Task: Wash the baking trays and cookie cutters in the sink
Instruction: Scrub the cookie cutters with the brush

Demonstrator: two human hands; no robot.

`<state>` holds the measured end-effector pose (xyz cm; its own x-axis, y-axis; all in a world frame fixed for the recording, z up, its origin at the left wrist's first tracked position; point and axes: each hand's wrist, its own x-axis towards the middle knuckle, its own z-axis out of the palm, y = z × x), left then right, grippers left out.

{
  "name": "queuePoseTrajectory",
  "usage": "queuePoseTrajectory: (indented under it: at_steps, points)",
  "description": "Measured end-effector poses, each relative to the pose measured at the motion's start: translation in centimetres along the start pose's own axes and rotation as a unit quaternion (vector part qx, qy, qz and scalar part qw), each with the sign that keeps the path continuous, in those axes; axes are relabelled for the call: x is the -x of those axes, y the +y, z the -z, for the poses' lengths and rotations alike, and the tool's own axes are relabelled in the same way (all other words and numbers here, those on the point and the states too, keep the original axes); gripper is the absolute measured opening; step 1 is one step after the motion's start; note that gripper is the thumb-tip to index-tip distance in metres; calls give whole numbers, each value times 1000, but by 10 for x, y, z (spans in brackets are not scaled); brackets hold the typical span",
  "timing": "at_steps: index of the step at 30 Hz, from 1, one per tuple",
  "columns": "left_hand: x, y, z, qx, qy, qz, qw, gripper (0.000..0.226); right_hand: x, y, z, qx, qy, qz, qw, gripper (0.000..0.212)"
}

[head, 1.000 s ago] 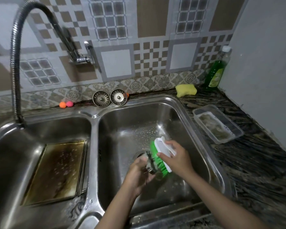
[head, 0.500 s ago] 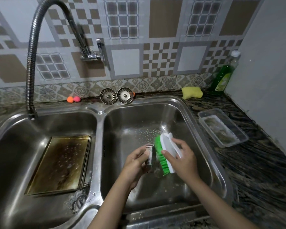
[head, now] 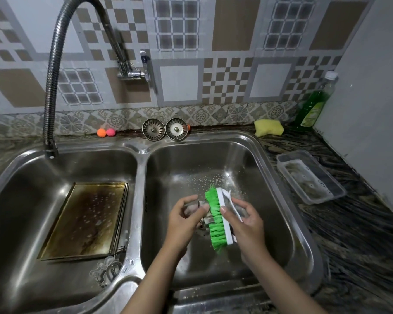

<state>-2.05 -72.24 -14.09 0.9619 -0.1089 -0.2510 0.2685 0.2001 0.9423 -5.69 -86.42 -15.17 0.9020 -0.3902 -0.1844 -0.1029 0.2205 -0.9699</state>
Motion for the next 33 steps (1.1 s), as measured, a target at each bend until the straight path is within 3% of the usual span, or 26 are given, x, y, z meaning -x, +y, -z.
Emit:
queuePoseTrajectory:
  at_steps: [6, 10, 12, 15, 20, 25, 28, 30, 33]
  points:
    - [11, -9, -2, 15, -39, 30, 999, 39, 8, 6, -1, -6, 51, -6, 999, 37]
    - [5, -11, -1, 46, -2, 69, 997, 32, 5, 2, 4, 10, 54, 11, 998, 37]
    - [2, -11, -1, 91, 18, 103, 990, 30, 9, -8, 2, -2, 17, 31, 999, 41]
    - [3, -7, -3, 138, -30, 105, 984, 26, 11, -11, -2, 31, -46, 62, 997, 43]
    - [13, -11, -4, 115, -93, 103, 984, 39, -16, 0, 9, 107, 16, 53, 993, 37]
    - [7, -10, -8, 151, -39, 119, 981, 28, -12, -3, 12, 85, 39, 47, 994, 38]
    - [4, -12, -9, 161, -17, 123, 979, 26, 2, -5, 2, 33, -2, 47, 998, 39]
    - [6, -14, -8, 159, -21, 136, 978, 24, 7, 3, -1, 65, -22, 51, 996, 43]
    - [13, -21, -1, 159, -52, 155, 974, 27, -8, 11, 3, 153, 15, 50, 987, 38]
